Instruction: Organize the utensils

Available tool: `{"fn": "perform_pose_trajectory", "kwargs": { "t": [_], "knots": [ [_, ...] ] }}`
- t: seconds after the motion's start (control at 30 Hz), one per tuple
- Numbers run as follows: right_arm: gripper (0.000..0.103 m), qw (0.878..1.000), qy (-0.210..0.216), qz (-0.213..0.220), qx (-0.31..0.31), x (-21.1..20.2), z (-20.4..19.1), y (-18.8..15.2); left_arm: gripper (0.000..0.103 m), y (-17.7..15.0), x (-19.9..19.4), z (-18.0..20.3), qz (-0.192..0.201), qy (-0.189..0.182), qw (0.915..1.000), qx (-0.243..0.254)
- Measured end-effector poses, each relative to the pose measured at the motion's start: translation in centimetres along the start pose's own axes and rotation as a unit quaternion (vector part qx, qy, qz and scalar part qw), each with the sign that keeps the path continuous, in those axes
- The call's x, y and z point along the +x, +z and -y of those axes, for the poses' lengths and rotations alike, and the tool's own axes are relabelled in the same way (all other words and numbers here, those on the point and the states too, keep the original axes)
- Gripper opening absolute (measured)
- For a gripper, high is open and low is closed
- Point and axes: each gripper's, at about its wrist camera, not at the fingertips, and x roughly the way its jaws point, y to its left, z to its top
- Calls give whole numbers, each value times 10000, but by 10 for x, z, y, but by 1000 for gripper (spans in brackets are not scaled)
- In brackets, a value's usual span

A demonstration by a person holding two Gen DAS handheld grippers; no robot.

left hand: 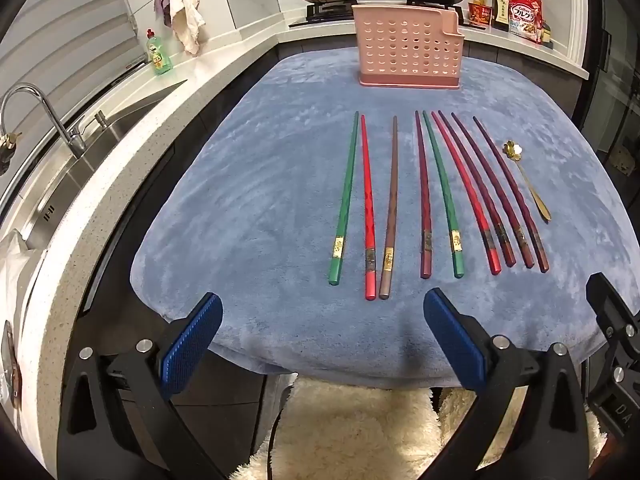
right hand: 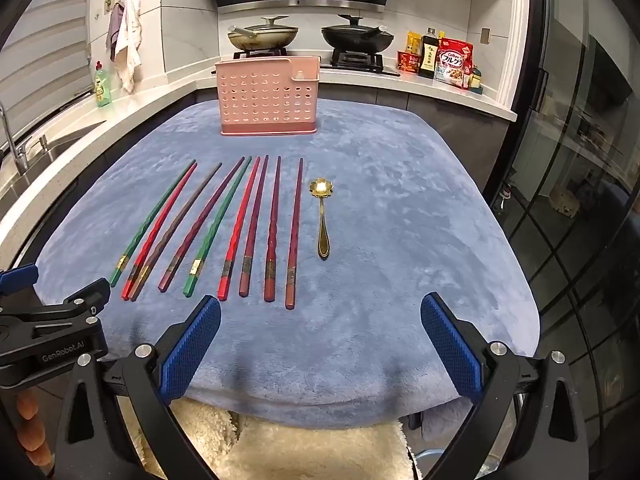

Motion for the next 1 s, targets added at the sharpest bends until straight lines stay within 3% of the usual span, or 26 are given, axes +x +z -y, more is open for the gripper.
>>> {"fn": "perform_pose_trajectory", "kwargs": {
  "t": [1.0],
  "knots": [
    [96, 10000, -34, -53, 41, 3, 2, 0, 96, -1, 2, 1, 10, -38, 10000, 14]
  ]
}}
